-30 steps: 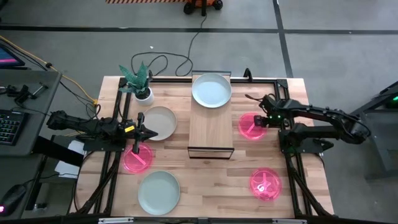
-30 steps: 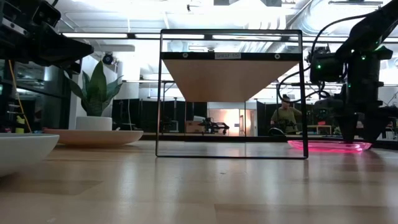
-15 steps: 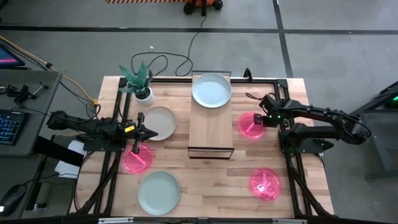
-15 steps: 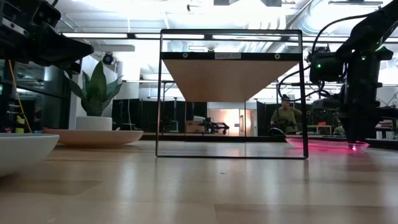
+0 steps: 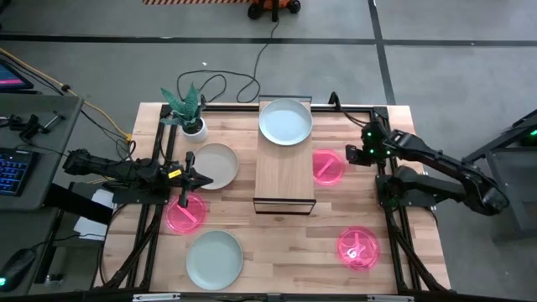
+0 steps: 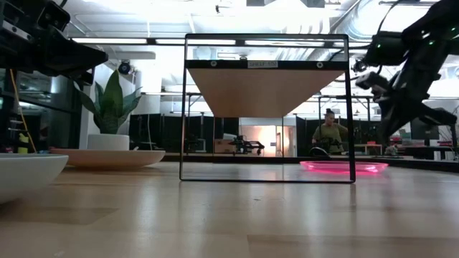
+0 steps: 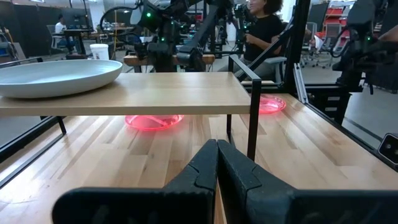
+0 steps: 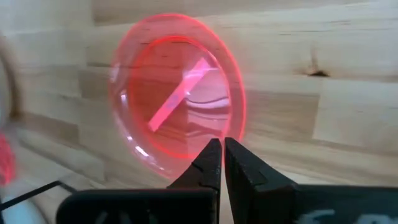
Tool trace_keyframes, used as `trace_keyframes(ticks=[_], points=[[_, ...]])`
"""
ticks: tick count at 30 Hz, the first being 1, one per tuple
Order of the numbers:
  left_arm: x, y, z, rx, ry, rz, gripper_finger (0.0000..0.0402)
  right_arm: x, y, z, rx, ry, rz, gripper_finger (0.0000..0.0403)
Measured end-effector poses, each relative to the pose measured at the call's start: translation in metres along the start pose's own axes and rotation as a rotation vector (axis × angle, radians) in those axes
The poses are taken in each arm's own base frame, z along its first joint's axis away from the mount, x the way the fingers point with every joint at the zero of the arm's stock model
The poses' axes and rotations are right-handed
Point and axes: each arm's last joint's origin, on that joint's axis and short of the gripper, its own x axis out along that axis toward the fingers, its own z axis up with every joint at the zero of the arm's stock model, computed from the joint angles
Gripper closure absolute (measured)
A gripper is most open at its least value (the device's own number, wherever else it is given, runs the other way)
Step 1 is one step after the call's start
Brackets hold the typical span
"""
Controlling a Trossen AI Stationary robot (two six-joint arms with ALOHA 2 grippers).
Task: Place and stack plates onto a shelf
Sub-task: Put the top pink plate on the shelf
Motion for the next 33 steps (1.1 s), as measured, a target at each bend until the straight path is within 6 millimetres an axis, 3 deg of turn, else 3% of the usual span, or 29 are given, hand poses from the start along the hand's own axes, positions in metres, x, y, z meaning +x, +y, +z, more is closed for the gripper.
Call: trace_keyframes(ticks=[7, 13, 20, 25, 33], points=[[0.000, 0.000, 0.000, 0.000, 0.000, 0.000, 0.0401, -0.007, -0.008, -0.007, 0.039, -0.009, -0.056, 0.0403], [0.000, 0.000, 0.000, 0.000, 0.000, 0.000, 0.0401, 0.004, -0.004, -0.009, 0.060, -0.088, -0.039, 0.0399], [0.000, 0.000, 0.000, 0.000, 0.000, 0.000, 0.0401, 0.031, -0.008, -0.012, 0.095, -0.201, 0.065, 0.0329], [0.000, 0.000, 0.000, 0.000, 0.000, 0.000, 0.0401, 0.051, -0.022, -0.019, 0.072, -0.246, 0.086, 0.0272], [0.000, 0.000, 0.000, 0.000, 0.000, 0.000, 0.0401, 0.063, -0.029, -0.024, 0.039, -0.339, 0.119, 0.0250]])
